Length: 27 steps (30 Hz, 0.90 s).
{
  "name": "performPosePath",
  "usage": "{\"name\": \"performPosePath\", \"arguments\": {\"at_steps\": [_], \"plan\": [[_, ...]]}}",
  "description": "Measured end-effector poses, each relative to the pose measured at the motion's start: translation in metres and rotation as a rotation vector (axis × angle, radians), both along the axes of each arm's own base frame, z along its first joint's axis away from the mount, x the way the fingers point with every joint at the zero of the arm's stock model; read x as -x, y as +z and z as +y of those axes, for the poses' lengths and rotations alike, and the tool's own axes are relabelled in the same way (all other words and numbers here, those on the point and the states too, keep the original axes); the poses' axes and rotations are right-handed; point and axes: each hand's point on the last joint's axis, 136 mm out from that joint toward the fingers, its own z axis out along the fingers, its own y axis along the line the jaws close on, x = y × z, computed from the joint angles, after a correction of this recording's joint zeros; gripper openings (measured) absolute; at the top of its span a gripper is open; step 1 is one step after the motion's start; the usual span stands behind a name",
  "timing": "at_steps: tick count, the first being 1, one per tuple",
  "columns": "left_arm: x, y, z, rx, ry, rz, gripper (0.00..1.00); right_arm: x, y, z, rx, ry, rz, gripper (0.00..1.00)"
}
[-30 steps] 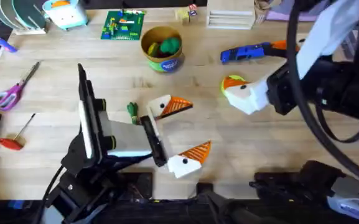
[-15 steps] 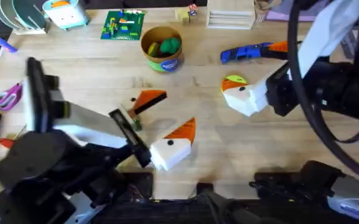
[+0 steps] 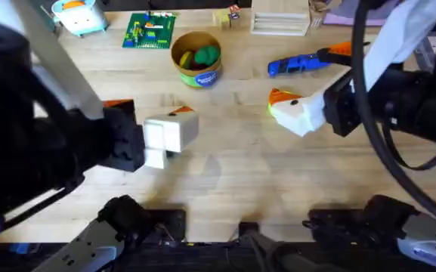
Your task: Pick up the gripper from the table and insert it into the empty holder that is missing its gripper. Then pick up a screw, insert it into the mounting hole, and use the screwdriver to tighten it. Finally, clean up the table by picking up the vegetable and placing it into the bucket.
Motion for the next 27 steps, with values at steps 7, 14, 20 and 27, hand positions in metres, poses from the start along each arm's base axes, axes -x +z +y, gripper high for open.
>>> {"name": "performPosePath", "arguments": {"at_steps": [7,14,20,27], "plan": [[-0.01,-0.022,-0.005,-0.098,0.011,0.133,0.992,0.0,0.0,0.0,0.008,0.007,-0.004,0.992],[-0.03,-0.046,0.001,-0.12,0.193,0.264,0.992,0.0,0.0,0.0,0.01,0.008,-0.006,0.992],[-0.045,-0.081,0.026,-0.127,0.479,0.441,0.99,0.0,0.0,0.0,0.01,0.008,-0.006,0.992],[-0.055,-0.146,0.029,-0.084,0.592,0.522,0.99,0.0,0.0,0.0,0.037,0.03,-0.021,0.993]]}}
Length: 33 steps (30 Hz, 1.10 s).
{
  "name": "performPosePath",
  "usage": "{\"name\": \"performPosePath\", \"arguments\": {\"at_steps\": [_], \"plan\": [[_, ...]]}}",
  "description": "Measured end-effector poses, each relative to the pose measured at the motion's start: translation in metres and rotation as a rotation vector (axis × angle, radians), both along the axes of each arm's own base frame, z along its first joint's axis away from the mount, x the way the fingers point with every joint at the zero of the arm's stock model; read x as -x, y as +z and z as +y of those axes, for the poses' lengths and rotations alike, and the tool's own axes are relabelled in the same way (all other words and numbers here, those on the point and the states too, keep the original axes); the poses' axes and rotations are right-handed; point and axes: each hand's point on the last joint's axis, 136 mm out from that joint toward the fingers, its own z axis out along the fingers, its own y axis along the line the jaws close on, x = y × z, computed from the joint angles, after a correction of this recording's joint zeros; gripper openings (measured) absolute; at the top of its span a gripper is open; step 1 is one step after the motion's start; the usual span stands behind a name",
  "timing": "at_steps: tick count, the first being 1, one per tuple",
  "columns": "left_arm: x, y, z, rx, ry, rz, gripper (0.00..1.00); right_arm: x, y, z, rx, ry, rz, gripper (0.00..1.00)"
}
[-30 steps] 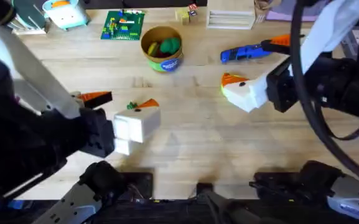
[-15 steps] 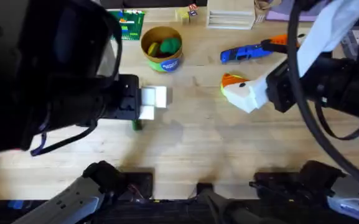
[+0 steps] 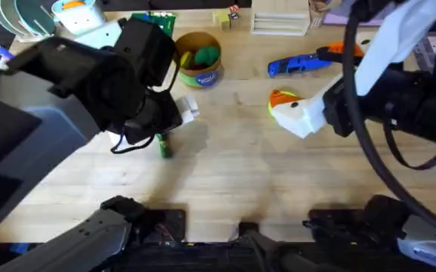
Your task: Pick up the gripper from the table and insert it into the empty holder that is missing its gripper. Then pick up a screw, insert it into the mounting hole, and use the screwdriver to tighten it. Finally, clean up the table by picking up the vegetable and placing it into the bucket.
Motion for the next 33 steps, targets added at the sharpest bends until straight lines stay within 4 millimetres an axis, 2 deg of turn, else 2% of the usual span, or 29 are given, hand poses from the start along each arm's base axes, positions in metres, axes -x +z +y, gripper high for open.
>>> {"name": "performPosePath", "arguments": {"at_steps": [3,9,12,16,25,27,28,31,32,33], "plan": [[0.004,-0.025,0.004,0.026,0.04,0.023,0.99,0.0,0.0,0.0,0.01,0.009,-0.006,0.993],[0.021,-0.056,0.027,0.046,0.189,0.102,0.992,0.0,0.0,0.0,0.016,0.013,-0.009,0.992],[0.016,-0.061,0.032,0.065,0.23,0.081,0.993,0.0,0.0,0.0,0.026,0.021,-0.015,0.992],[0.006,-0.062,0.027,0.097,0.228,0.059,0.993,-0.001,0.001,0.001,0.032,0.03,-0.026,0.994],[0.016,-0.086,0.025,0.078,0.232,0.192,0.994,-0.002,0.005,0.002,0.031,0.037,-0.043,0.994],[0.016,-0.088,0.025,0.073,0.232,0.207,0.964,-0.002,0.005,0.002,0.033,0.039,-0.044,0.994],[0.016,-0.089,0.025,0.072,0.233,0.207,0.915,-0.002,0.005,0.002,0.033,0.039,-0.044,0.992],[0.016,-0.089,0.025,0.074,0.238,0.208,0.628,-0.002,0.005,0.002,0.033,0.039,-0.044,0.992],[0.015,-0.088,0.025,0.073,0.236,0.204,0.17,-0.002,0.005,0.002,0.033,0.039,-0.044,0.992],[0.014,-0.087,0.026,0.07,0.234,0.202,0.055,-0.002,0.005,0.002,0.032,0.039,-0.044,0.992]]}}
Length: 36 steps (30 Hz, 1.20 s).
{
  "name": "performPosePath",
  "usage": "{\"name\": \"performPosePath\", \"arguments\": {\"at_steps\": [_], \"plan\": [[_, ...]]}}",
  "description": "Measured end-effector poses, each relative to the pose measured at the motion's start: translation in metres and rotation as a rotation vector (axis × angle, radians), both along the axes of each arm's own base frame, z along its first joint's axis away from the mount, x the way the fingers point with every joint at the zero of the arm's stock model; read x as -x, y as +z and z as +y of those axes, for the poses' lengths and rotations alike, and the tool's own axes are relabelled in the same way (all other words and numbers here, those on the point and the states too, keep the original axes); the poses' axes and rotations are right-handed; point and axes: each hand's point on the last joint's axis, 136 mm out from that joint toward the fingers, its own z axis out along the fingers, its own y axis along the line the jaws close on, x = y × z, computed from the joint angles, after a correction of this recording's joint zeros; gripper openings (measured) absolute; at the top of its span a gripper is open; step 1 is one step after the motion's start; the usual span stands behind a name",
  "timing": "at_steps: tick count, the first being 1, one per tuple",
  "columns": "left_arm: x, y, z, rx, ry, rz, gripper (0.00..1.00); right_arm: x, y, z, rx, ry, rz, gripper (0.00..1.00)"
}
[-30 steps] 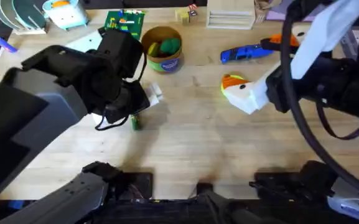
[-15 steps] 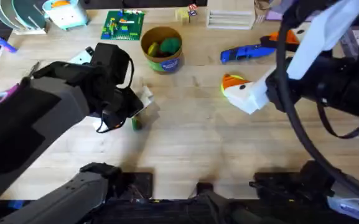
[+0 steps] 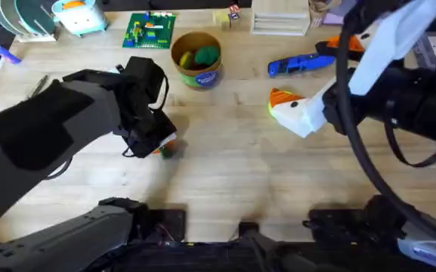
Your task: Pick up the gripper from the table and insert it into the empty holder that is missing its gripper. Then pick up a screw, insert it into the mounting hole, and use the screwdriver to tighten it. Finally, clean up the table by picking up the vegetable and placing it into the bucket.
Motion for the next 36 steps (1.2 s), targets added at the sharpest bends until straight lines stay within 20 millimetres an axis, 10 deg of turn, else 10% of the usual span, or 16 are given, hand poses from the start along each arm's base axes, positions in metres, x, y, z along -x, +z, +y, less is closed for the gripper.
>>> {"name": "performPosePath", "arguments": {"at_steps": [7,17,21,36], "plan": [[-0.011,0.011,-0.001,-0.005,-0.022,-0.003,0.027,-0.003,0.007,0.003,-0.023,0.0,-0.025,0.992],[-0.138,0.147,-0.022,0.015,-0.168,-0.501,0.027,-0.005,0.011,0.005,-0.035,0.0,-0.039,0.992],[-0.169,0.171,-0.027,0.01,-0.202,-0.653,0.026,-0.005,0.011,0.005,-0.035,0.0,-0.039,0.992],[-0.221,0.112,-0.047,0.039,-0.287,-0.619,0.026,-0.005,0.011,0.005,-0.035,0.0,-0.039,0.992]]}}
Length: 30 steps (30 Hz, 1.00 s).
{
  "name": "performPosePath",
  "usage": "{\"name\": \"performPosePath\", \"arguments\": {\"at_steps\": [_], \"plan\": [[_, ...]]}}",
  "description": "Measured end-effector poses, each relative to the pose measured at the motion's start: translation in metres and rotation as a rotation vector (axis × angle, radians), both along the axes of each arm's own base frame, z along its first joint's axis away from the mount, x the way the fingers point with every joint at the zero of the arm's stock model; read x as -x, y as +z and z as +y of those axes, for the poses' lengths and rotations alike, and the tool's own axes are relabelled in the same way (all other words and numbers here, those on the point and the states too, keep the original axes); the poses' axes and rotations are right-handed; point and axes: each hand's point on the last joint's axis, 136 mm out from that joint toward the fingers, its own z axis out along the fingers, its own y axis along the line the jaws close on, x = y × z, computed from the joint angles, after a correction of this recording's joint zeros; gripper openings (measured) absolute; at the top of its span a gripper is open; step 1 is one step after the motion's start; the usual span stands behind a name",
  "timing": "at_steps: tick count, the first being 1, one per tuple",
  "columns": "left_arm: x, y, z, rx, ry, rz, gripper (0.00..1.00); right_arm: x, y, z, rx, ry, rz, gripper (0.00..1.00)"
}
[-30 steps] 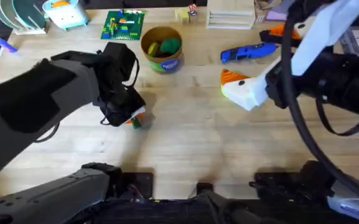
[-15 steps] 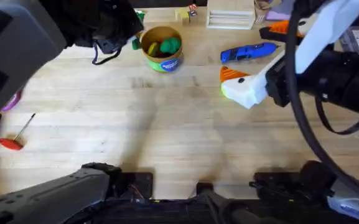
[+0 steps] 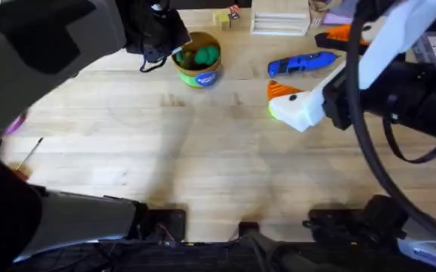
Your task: Pick up the gripper from the table and insert it into the empty holder that is missing its gripper. Then pick up a screw, insert it into the mounting hole, and use the screwdriver to tighten it. Finally, clean up the table by picking up the vegetable and placing it into the bucket.
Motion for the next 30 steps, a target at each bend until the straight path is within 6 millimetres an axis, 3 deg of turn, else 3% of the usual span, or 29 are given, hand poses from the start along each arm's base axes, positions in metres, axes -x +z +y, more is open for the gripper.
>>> {"name": "performPosePath", "arguments": {"at_steps": [2,6,8,15,18,25,30], "plan": [[0.0,0.001,0.0,-0.002,-0.007,-0.004,0.085,0.0,0.0,0.0,0.0,0.0,0.0,0.992],[0.0,0.001,-0.001,0.002,-0.01,-0.005,0.705,0.0,0.0,0.0,0.0,0.0,0.0,0.992],[0.0,0.001,-0.002,0.005,-0.015,-0.005,0.955,0.0,0.0,0.0,0.0,0.0,0.0,0.994],[0.017,0.011,-0.015,0.005,-0.16,0.021,0.994,0.001,-0.002,-0.001,0.006,0.0,0.006,0.992],[0.04,0.034,-0.02,-0.023,-0.279,0.033,0.994,0.001,-0.002,-0.001,0.007,0.0,0.007,0.992],[0.115,0.109,-0.015,-0.161,-0.547,-0.061,0.994,0.003,-0.007,-0.003,0.023,0.0,0.026,0.993],[0.151,0.142,-0.009,-0.235,-0.63,-0.175,0.994,0.005,-0.011,-0.005,0.037,0.001,0.041,0.992]]}}
